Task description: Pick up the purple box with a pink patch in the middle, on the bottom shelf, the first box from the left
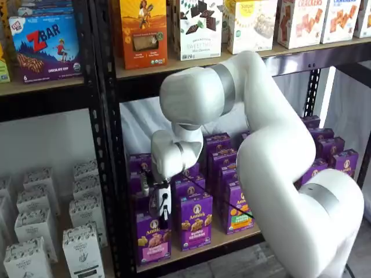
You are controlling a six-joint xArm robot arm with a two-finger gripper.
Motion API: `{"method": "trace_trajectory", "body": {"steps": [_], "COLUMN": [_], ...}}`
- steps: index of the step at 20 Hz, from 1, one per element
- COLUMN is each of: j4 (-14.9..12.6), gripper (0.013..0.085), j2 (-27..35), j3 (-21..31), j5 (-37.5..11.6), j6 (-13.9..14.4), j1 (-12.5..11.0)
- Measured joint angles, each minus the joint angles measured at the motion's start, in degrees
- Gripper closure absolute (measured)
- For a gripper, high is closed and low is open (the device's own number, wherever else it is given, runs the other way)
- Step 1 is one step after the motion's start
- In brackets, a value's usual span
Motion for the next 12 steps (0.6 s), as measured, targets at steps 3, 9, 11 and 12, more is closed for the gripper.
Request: {"method": "trace_trajectory", "body": {"steps": [3,9,11,12], "j4": [-0.2,-2.9,-4.2,-4.7], "gripper": [0.069,0.069,0.069,0.069], "j2": [-1.2,-5.5,-7.4,-8.1], "j3": [1.5,7.0,9.7,10.8], "j5": [-0.8,-1.8,-2.4,-2.6], "j6": [0.1,2.5,3.8,4.3], "j1": [0.0,0.0,0.1,0.1]}}
